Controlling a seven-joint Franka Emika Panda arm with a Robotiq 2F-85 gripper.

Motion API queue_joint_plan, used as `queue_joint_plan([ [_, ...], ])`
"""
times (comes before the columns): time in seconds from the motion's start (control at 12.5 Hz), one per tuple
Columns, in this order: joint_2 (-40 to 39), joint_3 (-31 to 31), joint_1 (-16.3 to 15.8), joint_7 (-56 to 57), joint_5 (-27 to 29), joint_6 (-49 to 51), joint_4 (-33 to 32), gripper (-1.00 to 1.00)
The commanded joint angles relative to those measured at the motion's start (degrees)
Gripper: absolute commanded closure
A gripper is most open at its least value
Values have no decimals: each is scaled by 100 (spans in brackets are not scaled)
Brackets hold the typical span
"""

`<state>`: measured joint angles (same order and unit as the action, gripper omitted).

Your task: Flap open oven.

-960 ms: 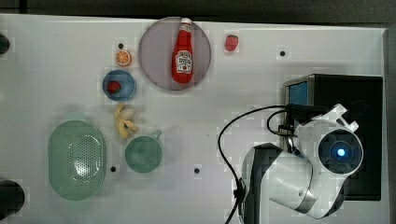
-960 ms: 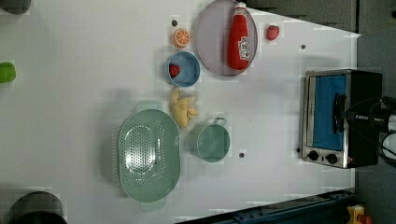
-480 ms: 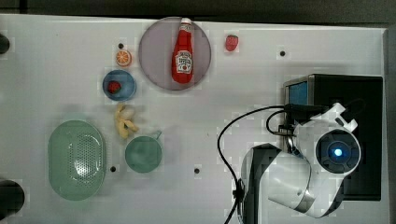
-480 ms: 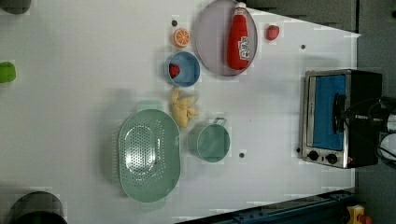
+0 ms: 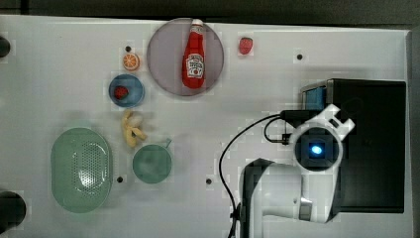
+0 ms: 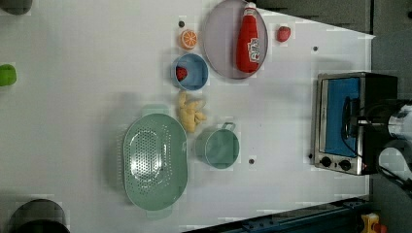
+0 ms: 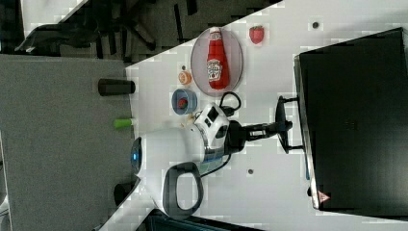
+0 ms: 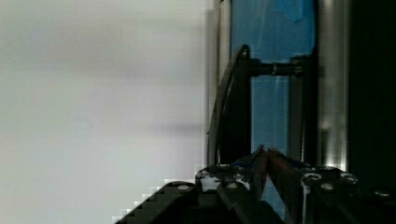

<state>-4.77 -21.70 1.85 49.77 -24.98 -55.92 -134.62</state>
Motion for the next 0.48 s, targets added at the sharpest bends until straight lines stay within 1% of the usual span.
queue_joint_plan([
  [0.08,-163,340,-311,-1142,-380,122,-161,65],
  [0.32,-447,641,-362,-1908,-1029,195,-158,65],
  [0.48,-735,854,-423,-2686,-1367,203,-139,65],
])
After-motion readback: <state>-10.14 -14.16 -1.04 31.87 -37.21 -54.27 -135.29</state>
